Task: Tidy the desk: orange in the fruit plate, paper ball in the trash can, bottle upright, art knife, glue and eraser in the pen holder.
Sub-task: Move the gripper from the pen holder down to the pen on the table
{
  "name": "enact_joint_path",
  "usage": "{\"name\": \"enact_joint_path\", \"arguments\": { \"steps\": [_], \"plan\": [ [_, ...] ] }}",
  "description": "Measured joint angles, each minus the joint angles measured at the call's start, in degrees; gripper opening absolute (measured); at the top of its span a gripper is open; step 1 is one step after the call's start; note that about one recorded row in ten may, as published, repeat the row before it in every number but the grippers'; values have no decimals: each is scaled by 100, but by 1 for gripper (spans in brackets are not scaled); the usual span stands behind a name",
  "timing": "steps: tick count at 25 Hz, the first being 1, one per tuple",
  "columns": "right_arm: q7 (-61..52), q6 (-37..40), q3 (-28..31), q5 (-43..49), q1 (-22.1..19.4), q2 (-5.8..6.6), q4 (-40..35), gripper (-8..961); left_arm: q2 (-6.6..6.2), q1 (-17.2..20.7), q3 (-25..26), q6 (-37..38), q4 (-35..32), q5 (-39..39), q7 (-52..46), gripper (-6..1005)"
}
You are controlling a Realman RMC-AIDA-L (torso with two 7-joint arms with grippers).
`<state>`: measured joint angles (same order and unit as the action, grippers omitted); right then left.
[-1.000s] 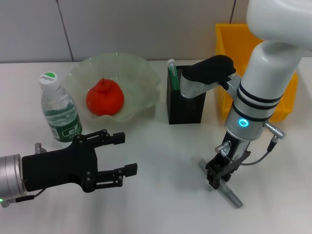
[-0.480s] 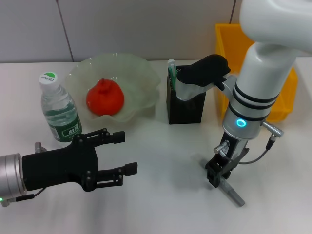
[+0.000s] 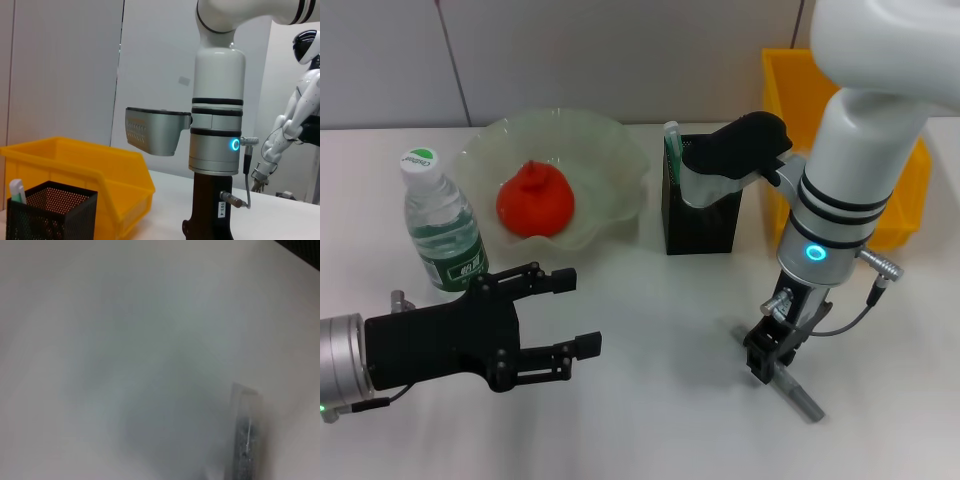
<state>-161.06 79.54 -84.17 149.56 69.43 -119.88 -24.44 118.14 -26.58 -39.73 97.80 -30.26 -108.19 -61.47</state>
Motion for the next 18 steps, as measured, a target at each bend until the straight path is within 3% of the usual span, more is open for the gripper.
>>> {"name": "enact_joint_path", "arguments": {
  "steps": [6,18],
  "plan": [
    [-7,-45,-290,-135,1,0,-32,291,-2,-5,0,10,-7,1,-2,812],
    [-14,-44,-294,-148,0,0,-44,282,-8,-26,0,11,-6,9,-5,813]
  ]
}}
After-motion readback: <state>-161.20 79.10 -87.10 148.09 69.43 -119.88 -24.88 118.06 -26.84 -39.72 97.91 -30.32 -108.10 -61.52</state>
